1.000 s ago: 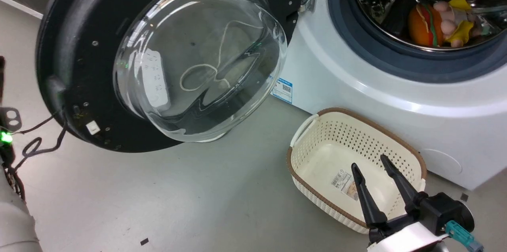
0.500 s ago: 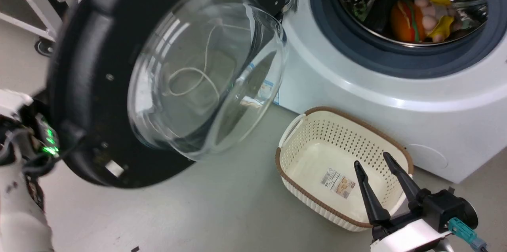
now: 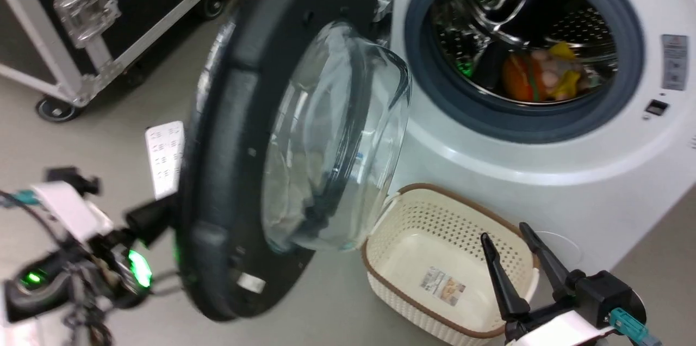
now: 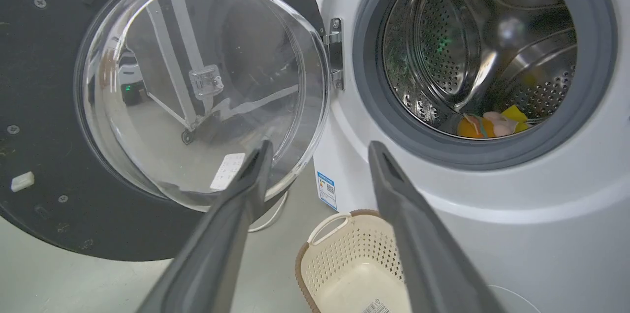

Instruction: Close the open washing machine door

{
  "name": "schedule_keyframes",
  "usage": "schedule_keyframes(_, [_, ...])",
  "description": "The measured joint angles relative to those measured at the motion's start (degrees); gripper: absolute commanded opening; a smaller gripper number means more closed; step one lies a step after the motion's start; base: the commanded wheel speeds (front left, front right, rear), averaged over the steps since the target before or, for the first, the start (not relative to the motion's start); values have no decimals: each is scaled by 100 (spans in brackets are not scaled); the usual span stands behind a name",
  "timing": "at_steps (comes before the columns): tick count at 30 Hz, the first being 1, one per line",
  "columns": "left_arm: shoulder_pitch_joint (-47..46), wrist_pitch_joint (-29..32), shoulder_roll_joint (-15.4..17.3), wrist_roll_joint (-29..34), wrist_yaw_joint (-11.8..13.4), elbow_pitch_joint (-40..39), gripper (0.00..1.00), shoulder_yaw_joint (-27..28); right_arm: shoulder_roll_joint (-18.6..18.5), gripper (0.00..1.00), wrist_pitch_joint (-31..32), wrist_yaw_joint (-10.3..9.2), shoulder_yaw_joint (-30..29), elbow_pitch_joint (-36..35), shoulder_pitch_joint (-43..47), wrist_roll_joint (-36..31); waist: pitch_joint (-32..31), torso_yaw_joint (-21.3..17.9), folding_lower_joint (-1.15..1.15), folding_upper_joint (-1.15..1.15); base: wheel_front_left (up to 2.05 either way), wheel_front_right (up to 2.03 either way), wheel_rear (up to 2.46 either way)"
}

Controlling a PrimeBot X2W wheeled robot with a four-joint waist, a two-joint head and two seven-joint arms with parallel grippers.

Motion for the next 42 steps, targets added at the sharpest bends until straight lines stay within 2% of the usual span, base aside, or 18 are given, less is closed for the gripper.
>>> schedule_keyframes(5, [536,163,-353,-197,144,-566,0,-347,26,100,0,0,-119,29,3,-86,-99,-231,1,0,0,0,0])
schedule_keyframes(9, [981,123,-416,-471,218,-795,0,-686,43,100,0,0,-245,36,4,-132,-145,-478,1,0,0,0,0])
schedule_keyframes(13, [1392,-271,-419,-1018,225,-878,0,-1267,49,100,0,0,-439,31,3,-230,-142,-781,1,0,0,0,0])
schedule_keyframes(17, [1636,-835,-428,-1739,38,-825,0,-1986,104,100,0,0,-815,-5,-2,-19,-95,-1131,1,0,0,0,0])
schedule_keyframes(23, [1717,-1802,-454,-2410,-508,-543,0,-3017,110,100,0,0,-1016,-65,-56,25,66,-1736,1,0,0,0,0])
schedule_keyframes(26, [1575,-2323,-459,-2588,-791,-286,0,-3399,81,100,0,0,-1049,-96,-174,-24,189,-2066,2,0,0,0,0])
schedule_keyframes(30, [1099,-2967,-452,-2863,-1049,41,0,-3817,67,100,0,0,-1044,-116,-290,-38,392,-2526,2,0,0,0,0])
schedule_keyframes(32, [799,-3294,-454,-2983,-1129,189,0,-4027,69,100,0,0,-1047,-114,-298,-60,508,-2758,2,0,0,0,0])
schedule_keyframes(33, [481,-3656,-465,-3128,-1171,331,0,-4168,71,100,0,0,-1047,-105,-324,-56,633,-2986,2,0,0,0,0])
schedule_keyframes(34, [481,-3656,-465,-3128,-1171,331,0,-4168,71,100,0,0,-1047,-105,-324,-56,633,-2986,2,0,0,0,0])
schedule_keyframes(37, [-46,-4331,-469,-3217,-1193,605,0,-4302,83,100,0,0,-1007,-93,-416,-25,821,-3325,2,0,0,0,0])
schedule_keyframes(38, [-399,-4743,-468,-3125,-1216,692,0,-4353,105,100,0,0,-978,-87,-444,5,942,-3542,2,1,0,0,0])
schedule_keyframes(39, [-399,-4743,-468,-3125,-1216,692,0,-4353,105,100,0,0,-978,-87,-444,5,942,-3542,2,1,0,0,0])
schedule_keyframes(42, [-867,-5348,-481,-3176,-1230,806,0,-4315,129,100,0,0,-915,-56,-505,48,1105,-3839,2,1,0,0,0])
